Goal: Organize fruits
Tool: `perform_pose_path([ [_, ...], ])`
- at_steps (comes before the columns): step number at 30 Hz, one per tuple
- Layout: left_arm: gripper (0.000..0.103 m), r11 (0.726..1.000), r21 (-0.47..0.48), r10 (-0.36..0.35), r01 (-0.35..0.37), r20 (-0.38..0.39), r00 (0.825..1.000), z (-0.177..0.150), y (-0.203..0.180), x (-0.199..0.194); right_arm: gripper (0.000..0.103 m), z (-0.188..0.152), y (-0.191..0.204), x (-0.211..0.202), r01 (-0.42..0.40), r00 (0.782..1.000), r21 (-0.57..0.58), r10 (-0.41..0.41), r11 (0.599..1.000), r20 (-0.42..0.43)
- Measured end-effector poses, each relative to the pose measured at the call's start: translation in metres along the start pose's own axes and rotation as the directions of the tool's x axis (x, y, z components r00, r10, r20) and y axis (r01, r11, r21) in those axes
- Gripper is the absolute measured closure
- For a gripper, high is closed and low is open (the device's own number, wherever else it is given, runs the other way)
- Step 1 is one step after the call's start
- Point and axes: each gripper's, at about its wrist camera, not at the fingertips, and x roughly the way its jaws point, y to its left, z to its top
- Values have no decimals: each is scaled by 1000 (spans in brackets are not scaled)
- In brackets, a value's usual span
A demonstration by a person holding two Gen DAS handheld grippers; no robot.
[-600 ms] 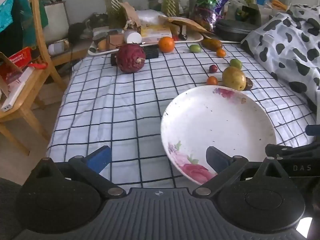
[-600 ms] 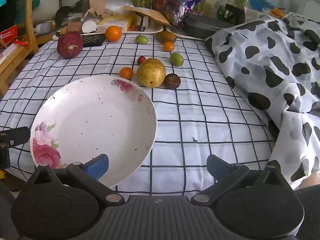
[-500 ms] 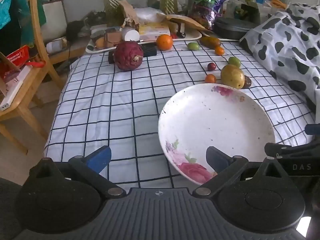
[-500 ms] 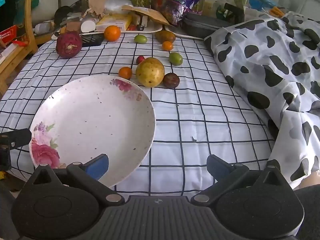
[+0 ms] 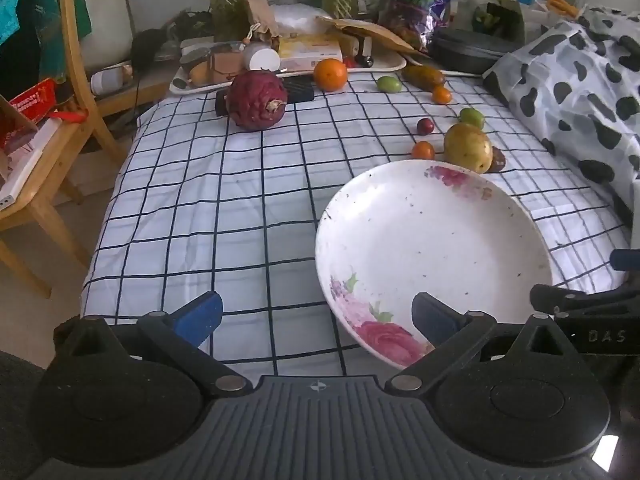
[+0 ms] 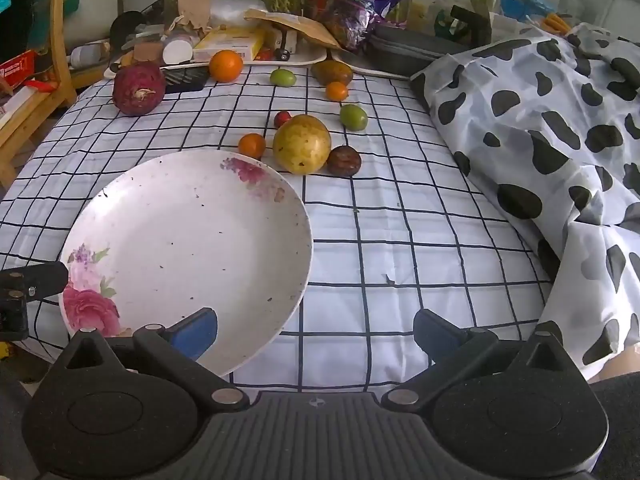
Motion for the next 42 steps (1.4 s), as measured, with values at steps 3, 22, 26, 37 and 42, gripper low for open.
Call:
perform_pose_path([
  [3, 1, 1000, -4, 1, -1, 1, 1000, 0, 0, 0, 0, 0, -1, 1, 2, 1000, -1, -2, 1000, -7],
  [22, 1, 1000, 5, -13, 13, 6, 1000, -1, 0, -3, 0, 0, -2, 5, 12, 1000, 8, -12, 1000, -25],
  [26, 1, 1000, 5, -13, 13, 8, 1000, -1, -1, -3, 0, 0, -1, 5, 13, 1000, 9, -12, 1000, -25],
  [37, 1, 1000, 12, -6, 6, 9, 1000, -1, -1, -3, 0, 0, -3, 7, 14, 1000, 20, -13, 1000, -24],
  [42, 1, 1000, 15, -12, 12, 11, 1000, -1, 0, -3, 0, 1, -4, 6, 17, 1000, 32, -16, 999, -22],
])
